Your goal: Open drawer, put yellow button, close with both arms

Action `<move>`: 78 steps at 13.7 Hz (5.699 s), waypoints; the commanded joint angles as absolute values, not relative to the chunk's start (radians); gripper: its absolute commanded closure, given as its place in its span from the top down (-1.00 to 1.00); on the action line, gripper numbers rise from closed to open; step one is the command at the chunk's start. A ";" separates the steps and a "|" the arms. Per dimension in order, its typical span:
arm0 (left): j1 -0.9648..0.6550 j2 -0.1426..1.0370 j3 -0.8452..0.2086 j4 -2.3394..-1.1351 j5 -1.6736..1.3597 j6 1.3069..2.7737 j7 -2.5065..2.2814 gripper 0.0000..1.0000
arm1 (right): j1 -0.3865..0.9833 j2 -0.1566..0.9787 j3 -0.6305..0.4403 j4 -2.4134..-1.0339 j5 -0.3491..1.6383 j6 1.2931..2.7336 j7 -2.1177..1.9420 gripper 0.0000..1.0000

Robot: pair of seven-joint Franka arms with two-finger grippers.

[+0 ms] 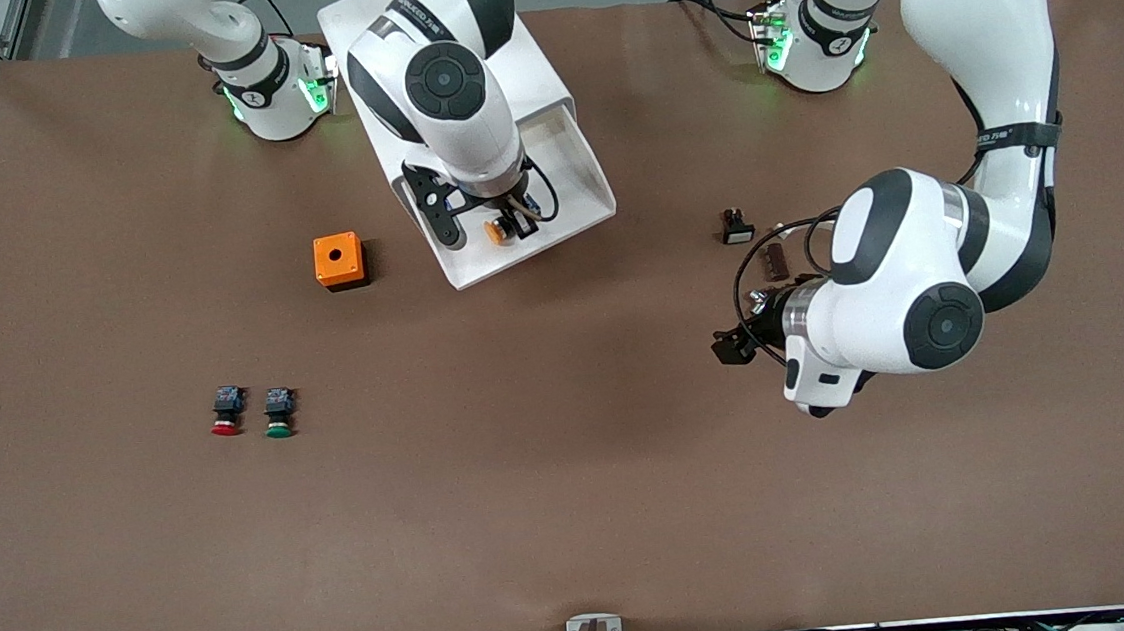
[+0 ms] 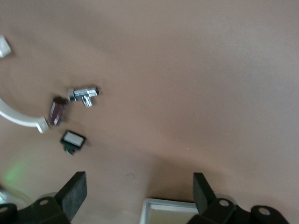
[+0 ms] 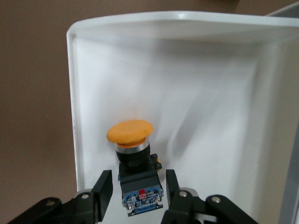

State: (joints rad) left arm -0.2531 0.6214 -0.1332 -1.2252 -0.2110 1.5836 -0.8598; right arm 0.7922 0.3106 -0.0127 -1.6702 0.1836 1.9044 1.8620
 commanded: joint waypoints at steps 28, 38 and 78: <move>-0.624 0.525 -0.344 -1.519 -0.227 1.951 -1.121 1.00 | 0.046 -0.163 -0.026 -1.703 0.026 1.473 0.062 1.00; -0.690 0.523 -0.353 -1.519 -0.230 1.945 -1.310 1.00 | -0.025 -0.152 -0.026 -1.657 0.005 1.500 -0.003 1.00; 0.161 0.092 -0.336 -1.388 0.054 1.425 -0.338 1.00 | -0.025 -0.138 -0.025 -1.614 -0.006 1.500 -0.002 1.00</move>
State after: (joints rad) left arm 0.1535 0.1360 -0.3371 -1.3750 0.0717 1.4413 -0.3980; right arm -0.0062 -0.1463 -0.0403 -1.6324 0.0108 1.5031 0.0100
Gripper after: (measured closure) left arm 0.000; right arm 0.000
